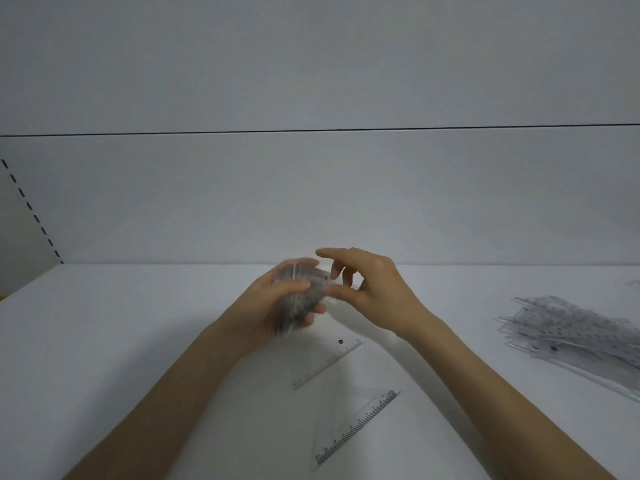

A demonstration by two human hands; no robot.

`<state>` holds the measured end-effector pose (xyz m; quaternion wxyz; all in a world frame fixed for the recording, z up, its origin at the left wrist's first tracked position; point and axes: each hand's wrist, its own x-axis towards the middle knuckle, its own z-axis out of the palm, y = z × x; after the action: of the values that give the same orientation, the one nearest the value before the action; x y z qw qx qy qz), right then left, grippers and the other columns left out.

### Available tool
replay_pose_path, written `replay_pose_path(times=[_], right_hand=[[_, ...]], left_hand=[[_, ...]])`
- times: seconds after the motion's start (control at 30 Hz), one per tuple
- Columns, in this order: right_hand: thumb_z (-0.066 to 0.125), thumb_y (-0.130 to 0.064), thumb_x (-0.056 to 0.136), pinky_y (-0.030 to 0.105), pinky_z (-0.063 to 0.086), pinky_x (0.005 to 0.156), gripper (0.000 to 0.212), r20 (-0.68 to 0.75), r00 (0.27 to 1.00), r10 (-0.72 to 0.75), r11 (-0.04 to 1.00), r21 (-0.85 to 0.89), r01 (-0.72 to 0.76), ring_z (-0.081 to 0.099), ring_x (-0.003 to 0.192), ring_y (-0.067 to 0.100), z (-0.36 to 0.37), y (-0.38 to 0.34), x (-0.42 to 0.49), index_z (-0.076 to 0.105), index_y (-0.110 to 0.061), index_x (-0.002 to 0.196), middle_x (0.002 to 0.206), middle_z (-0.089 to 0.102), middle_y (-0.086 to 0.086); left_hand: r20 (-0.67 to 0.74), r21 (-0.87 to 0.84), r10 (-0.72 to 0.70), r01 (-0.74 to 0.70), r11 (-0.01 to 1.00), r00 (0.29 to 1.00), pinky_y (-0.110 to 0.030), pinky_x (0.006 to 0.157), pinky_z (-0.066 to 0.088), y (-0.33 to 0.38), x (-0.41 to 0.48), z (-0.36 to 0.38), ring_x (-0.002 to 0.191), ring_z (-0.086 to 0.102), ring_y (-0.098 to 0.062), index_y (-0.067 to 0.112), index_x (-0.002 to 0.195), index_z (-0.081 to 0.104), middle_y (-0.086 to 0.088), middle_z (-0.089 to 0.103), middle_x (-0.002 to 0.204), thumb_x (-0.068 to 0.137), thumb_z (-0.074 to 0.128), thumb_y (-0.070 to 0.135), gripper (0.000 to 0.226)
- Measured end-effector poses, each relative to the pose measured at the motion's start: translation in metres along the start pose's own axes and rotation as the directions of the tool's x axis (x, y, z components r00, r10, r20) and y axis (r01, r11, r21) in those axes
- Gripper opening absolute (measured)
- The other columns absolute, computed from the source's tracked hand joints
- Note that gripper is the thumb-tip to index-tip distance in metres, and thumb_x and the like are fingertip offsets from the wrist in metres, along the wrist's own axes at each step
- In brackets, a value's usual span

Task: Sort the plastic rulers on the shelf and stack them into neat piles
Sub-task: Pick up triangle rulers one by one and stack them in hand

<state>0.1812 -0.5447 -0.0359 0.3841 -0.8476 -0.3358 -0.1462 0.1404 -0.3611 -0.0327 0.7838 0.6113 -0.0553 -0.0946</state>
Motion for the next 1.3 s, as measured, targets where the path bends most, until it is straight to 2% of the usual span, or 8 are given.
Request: replay_pose_path(times=[0.1,0.17,0.23,0.4,0.53,0.73,0.93,1.3], right_hand=[[0.078,-0.044,0.074,0.024,0.043,0.084,0.045,0.280,0.954,0.104,0.990,-0.117,-0.074,0.052,0.098,0.007,-0.008,0.002,-0.002,0.066,-0.035,0.117,0.107,0.060,-0.011],[0.080,-0.051,0.067,0.025,0.036,0.096,0.060,0.483,0.862,0.150,0.980,-0.189,-0.065,0.040,0.114,0.007,-0.006,0.000,-0.005,0.060,-0.043,0.123,0.122,0.051,-0.010],[0.082,-0.047,0.065,0.024,0.030,0.100,0.069,0.581,0.798,0.160,0.979,-0.197,-0.052,0.031,0.118,0.008,0.000,-0.003,-0.007,0.054,-0.044,0.128,0.126,0.043,-0.008],[0.085,-0.038,0.065,0.019,0.030,0.094,0.062,0.586,0.802,0.115,0.989,-0.144,-0.037,0.033,0.116,0.010,0.006,-0.005,-0.006,0.060,-0.039,0.122,0.122,0.045,-0.005],[0.085,-0.031,0.066,0.023,0.037,0.094,0.054,0.591,0.800,0.100,0.994,-0.084,-0.063,0.041,0.110,0.011,0.006,-0.006,-0.005,0.063,-0.034,0.115,0.119,0.048,0.001],[0.083,-0.028,0.071,0.018,0.036,0.090,0.061,0.639,0.762,0.106,0.994,-0.073,-0.077,0.040,0.102,0.008,0.007,-0.005,-0.003,0.057,-0.039,0.126,0.118,0.041,0.000],[0.084,-0.030,0.069,0.033,0.043,0.097,0.053,0.669,0.734,0.117,0.992,-0.050,-0.112,0.046,0.106,0.013,0.008,-0.005,0.001,0.058,-0.043,0.113,0.118,0.042,0.000],[0.087,-0.031,0.064,0.033,0.045,0.094,0.046,0.652,0.750,0.112,0.993,-0.046,-0.108,0.047,0.101,0.010,0.009,0.000,0.002,0.060,-0.039,0.100,0.115,0.045,-0.004]], left_hand=[[-0.192,-0.122,0.085,-0.110,0.986,0.978,-0.025,0.048,0.051,0.007,0.003,-0.007,0.062,0.065,-0.025,0.014,0.101,0.060,-0.018,0.065,0.093,0.090,0.047,0.000,0.022],[-0.275,-0.203,0.102,-0.162,0.966,0.956,-0.024,0.048,0.052,0.012,0.004,-0.014,0.062,0.066,-0.025,0.014,0.098,0.059,-0.018,0.064,0.093,0.091,0.044,-0.001,0.022],[-0.311,-0.256,0.104,-0.188,0.948,0.945,-0.023,0.050,0.053,0.014,0.003,-0.018,0.065,0.065,-0.026,0.014,0.099,0.058,-0.018,0.063,0.096,0.092,0.045,-0.001,0.021],[-0.314,-0.293,0.106,-0.202,0.934,0.943,-0.023,0.050,0.053,0.014,0.002,-0.017,0.065,0.066,-0.025,0.015,0.097,0.059,-0.018,0.064,0.095,0.091,0.046,0.000,0.021],[-0.307,-0.282,0.093,-0.184,0.942,0.947,-0.023,0.050,0.053,0.012,0.003,-0.016,0.066,0.065,-0.026,0.015,0.100,0.059,-0.019,0.063,0.097,0.092,0.046,0.000,0.021],[-0.257,-0.258,0.064,-0.133,0.957,0.964,-0.023,0.052,0.053,0.011,0.003,-0.014,0.067,0.066,-0.026,0.014,0.103,0.058,-0.019,0.064,0.097,0.091,0.048,0.001,0.021],[-0.239,-0.216,0.055,-0.109,0.970,0.969,-0.024,0.051,0.054,0.008,0.004,-0.014,0.069,0.065,-0.027,0.015,0.105,0.059,-0.020,0.063,0.104,0.091,0.047,0.000,0.023],[-0.234,-0.215,0.061,-0.113,0.970,0.970,-0.024,0.051,0.053,0.009,0.004,-0.015,0.065,0.066,-0.025,0.015,0.103,0.060,-0.019,0.064,0.100,0.091,0.046,0.000,0.024]])
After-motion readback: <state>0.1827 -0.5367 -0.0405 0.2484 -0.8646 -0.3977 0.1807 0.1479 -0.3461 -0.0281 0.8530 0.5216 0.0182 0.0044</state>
